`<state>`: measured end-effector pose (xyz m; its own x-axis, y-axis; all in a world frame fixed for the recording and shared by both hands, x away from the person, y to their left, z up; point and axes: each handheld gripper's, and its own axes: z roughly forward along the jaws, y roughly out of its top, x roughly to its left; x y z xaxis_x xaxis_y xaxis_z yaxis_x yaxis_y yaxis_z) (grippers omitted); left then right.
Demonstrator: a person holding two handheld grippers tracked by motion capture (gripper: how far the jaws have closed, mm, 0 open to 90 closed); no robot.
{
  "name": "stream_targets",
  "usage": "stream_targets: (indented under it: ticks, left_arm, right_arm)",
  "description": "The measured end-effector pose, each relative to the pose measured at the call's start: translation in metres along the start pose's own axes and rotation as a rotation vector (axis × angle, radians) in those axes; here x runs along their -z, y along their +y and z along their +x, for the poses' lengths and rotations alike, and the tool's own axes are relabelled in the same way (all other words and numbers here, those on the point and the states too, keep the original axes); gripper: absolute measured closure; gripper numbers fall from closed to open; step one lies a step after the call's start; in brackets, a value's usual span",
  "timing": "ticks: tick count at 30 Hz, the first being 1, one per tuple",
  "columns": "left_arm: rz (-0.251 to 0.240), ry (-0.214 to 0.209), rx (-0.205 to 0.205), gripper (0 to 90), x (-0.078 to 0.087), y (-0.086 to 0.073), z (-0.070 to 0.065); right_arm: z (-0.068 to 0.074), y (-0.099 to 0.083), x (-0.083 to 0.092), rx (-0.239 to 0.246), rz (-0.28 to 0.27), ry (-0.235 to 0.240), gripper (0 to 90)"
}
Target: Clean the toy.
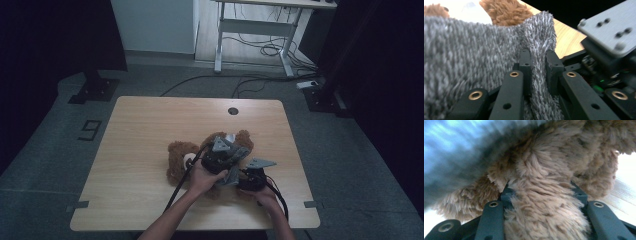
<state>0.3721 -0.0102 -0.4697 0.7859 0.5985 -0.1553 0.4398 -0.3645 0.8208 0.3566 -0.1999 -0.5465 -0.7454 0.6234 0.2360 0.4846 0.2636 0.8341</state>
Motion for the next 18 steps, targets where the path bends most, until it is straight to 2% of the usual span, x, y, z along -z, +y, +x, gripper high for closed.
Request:
stream_targets:
  ticks: [5, 9, 13, 16, 17, 18]
  left_arm:
    - [-0.001, 0.025, -0.021, 79.2, 0.007, -0.002, 0.001]
    - [-0.009, 0.087, -0.040, 79.5, 0.021, -0.003, 0.006]
    - [-0.024, 0.176, -0.068, 79.9, 0.040, -0.010, 0.015]
    - [-0.022, 0.206, -0.051, 79.9, 0.051, -0.017, 0.026]
    - [-0.034, 0.213, -0.019, 80.0, 0.063, -0.025, 0.039]
    - [-0.049, 0.200, 0.010, 80.0, 0.069, -0.028, 0.045]
  right_arm:
    - [0.001, 0.000, 0.000, -0.004, 0.004, -0.002, 53.5]
    - [0.001, 0.000, 0.000, -0.011, 0.005, 0.000, 53.7]
    - [0.000, 0.000, 0.000, -0.013, 0.006, -0.001, 53.8]
    - [0.000, 0.000, 0.000, -0.013, 0.008, 0.001, 53.8]
    - [0.000, 0.000, 0.000, -0.009, 0.008, 0.000, 53.8]
    - [0.001, 0.000, 0.000, -0.007, 0.009, 0.000, 53.8]
